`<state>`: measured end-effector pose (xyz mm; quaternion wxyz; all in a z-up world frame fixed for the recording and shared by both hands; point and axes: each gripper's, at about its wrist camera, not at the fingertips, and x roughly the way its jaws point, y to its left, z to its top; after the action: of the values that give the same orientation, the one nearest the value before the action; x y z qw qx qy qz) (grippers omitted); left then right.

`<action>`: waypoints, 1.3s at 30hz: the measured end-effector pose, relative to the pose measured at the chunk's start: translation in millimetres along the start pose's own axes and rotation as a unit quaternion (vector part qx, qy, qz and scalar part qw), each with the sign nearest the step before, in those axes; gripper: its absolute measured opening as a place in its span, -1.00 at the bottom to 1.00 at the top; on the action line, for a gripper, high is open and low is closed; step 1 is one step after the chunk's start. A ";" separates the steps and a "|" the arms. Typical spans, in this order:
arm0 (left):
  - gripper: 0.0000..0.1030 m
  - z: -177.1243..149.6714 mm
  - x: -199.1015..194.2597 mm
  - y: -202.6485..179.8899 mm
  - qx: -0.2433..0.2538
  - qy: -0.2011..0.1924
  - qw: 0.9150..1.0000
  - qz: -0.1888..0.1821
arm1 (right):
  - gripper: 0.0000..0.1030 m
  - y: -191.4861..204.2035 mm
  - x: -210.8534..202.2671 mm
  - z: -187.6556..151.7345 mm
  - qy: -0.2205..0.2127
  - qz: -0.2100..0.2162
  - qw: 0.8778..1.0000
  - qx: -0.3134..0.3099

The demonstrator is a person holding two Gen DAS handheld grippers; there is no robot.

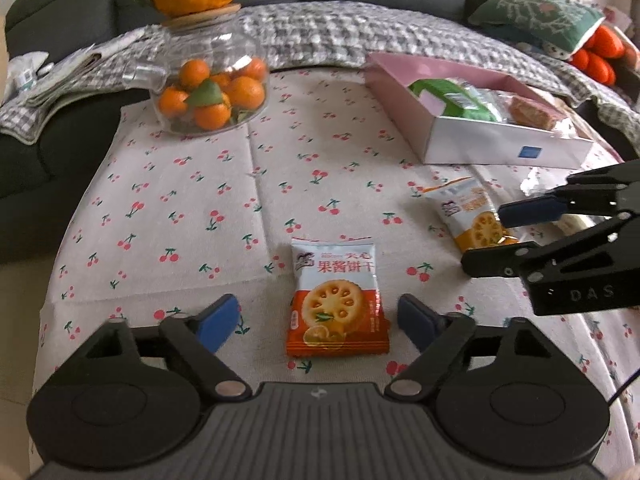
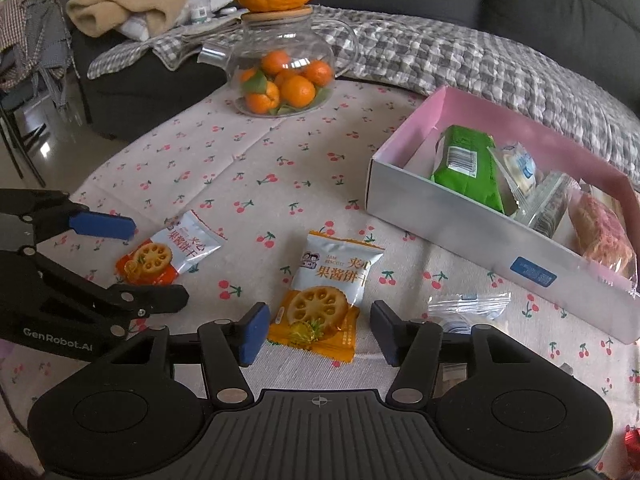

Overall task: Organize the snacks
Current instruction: 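Grasp an orange lotus-biscuit pack with the left tool while the right grasps the other, then carry both lotus-biscuit packs over the pink box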

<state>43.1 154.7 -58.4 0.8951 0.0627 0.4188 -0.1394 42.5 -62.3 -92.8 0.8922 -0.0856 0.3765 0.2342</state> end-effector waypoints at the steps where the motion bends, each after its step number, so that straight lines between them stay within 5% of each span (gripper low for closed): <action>1: 0.45 0.5 -0.8 -0.8 0.000 0.000 1.000 -0.001 | 0.01 0.2 -0.1 0.2 0.000 -0.002 1.000 0.000; 6: -0.10 3.4 -2.6 -2.9 -0.005 -0.002 1.000 -0.001 | -0.13 0.6 -0.3 2.2 0.004 -0.004 1.000 0.008; 10: -0.19 5.9 -2.8 0.6 -0.024 0.004 1.000 0.002 | -0.17 1.0 -0.1 4.2 0.011 -0.004 1.000 0.017; 12: -0.26 8.4 -3.2 2.9 -0.034 0.008 0.999 0.002 | -0.37 -1.4 -1.4 6.1 0.015 0.007 0.999 0.032; 23: -0.30 17.9 -2.8 16.3 -0.121 0.025 0.992 -0.011 | -0.62 -23.5 -3.2 10.3 0.045 0.054 0.990 0.124; 39: -0.31 26.7 -1.3 14.3 -0.127 0.020 0.992 -0.018 | -0.75 -47.2 -16.4 17.7 0.030 0.088 0.976 0.197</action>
<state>66.2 162.4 -40.3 0.8845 -0.0566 0.4521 -0.1001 66.5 -103.6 -69.7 0.8558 0.1181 0.4476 0.2307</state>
